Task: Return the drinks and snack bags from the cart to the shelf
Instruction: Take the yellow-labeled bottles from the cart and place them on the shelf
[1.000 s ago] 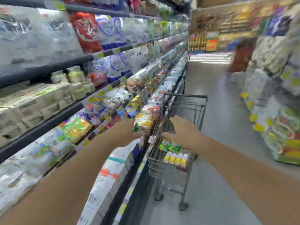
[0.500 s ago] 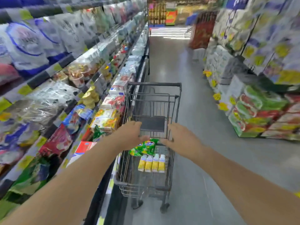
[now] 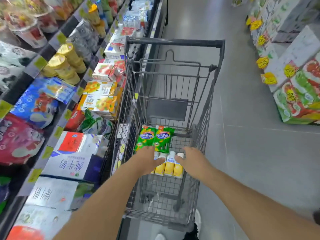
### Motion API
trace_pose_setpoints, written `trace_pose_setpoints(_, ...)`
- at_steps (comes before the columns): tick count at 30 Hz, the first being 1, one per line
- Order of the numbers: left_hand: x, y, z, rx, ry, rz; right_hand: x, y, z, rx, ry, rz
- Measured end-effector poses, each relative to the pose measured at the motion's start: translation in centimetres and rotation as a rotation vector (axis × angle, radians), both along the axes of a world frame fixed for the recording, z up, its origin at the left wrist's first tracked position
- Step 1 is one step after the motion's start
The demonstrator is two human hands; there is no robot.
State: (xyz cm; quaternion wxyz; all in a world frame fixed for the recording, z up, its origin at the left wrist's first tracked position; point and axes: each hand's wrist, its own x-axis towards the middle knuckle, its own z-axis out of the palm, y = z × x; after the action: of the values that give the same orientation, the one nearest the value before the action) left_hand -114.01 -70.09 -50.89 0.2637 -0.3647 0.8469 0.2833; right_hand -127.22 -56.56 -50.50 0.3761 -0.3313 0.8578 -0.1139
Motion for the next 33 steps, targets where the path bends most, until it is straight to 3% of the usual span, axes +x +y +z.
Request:
trace_pose_setpoints(10, -1.5, -5.8, -19.9, 0.037, -0.174, 0.044, -2.0, -6.7, -18.6, 0.165, -0.112, -0.331)
trace_pose_setpoints(15, -1.5, -5.4, -26.6, 0.126, -0.168, 0.217, -0.8, -7.2, -26.0, 0.259, -0.051, -0.587)
trace_pose_setpoints(25, -2.5, -5.4, -32.4, 0.288, -0.098, 0.638, -0.6, -6.7, -32.7, 0.239, -0.065, -0.802)
trace_pose_setpoints(29, -1.9, -5.6, -33.2, 0.204, -0.133, 0.598, -0.9, -6.3, -33.2, 0.374, -0.005, -0.68)
trace_pose_setpoints(33, -1.3, -6.2, -32.9, 0.24, -0.168, 0.51, -1.3, -6.0, -33.6, 0.398, -0.042, -0.676)
